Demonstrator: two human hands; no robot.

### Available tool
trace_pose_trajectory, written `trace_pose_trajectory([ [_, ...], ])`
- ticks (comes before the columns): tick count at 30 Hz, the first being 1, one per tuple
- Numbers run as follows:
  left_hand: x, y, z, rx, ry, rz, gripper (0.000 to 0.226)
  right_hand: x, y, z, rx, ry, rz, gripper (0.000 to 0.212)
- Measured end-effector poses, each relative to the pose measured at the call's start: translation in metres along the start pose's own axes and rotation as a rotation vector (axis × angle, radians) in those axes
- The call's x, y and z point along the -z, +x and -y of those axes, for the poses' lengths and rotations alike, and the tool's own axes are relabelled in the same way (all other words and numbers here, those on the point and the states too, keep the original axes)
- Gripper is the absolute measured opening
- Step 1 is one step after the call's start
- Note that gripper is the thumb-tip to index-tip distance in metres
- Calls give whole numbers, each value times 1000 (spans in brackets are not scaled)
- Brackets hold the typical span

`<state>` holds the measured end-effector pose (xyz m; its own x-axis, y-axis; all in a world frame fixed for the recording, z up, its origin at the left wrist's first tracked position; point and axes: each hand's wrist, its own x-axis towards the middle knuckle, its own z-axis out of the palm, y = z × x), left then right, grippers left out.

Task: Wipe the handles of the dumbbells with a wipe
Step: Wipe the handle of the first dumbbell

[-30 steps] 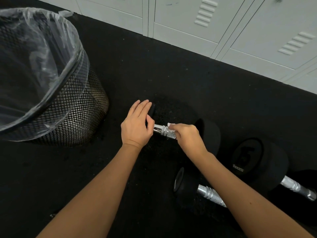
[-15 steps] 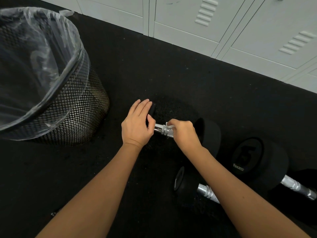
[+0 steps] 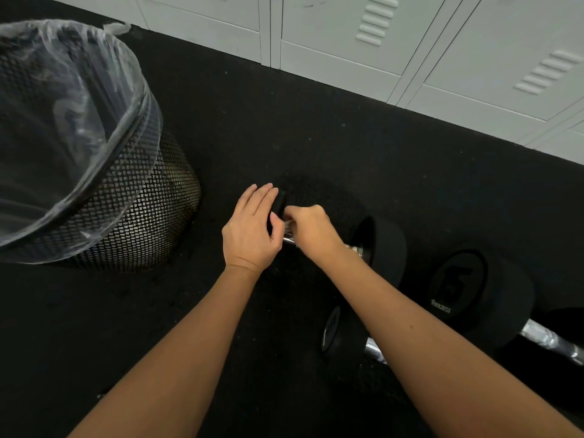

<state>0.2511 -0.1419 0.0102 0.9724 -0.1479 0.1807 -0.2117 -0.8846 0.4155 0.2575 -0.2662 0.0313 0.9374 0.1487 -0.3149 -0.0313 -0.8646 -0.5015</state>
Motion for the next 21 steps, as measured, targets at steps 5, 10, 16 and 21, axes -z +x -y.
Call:
trace_pose_trajectory([
  [5,0,0,0,-6,-5,-10,47,16,-13,-26,78,-84,58,21],
  [10,0,0,-1,-7,-7,-7,47,15,-14,-31,-63,-63,40,25],
  [16,0,0,0,-10,-7,-7,47,7,-34,-28,-181,-61,1,30],
  [21,0,0,0,-14,-13,-9,47,7,-34,-18,-189,-109,-40,32],
])
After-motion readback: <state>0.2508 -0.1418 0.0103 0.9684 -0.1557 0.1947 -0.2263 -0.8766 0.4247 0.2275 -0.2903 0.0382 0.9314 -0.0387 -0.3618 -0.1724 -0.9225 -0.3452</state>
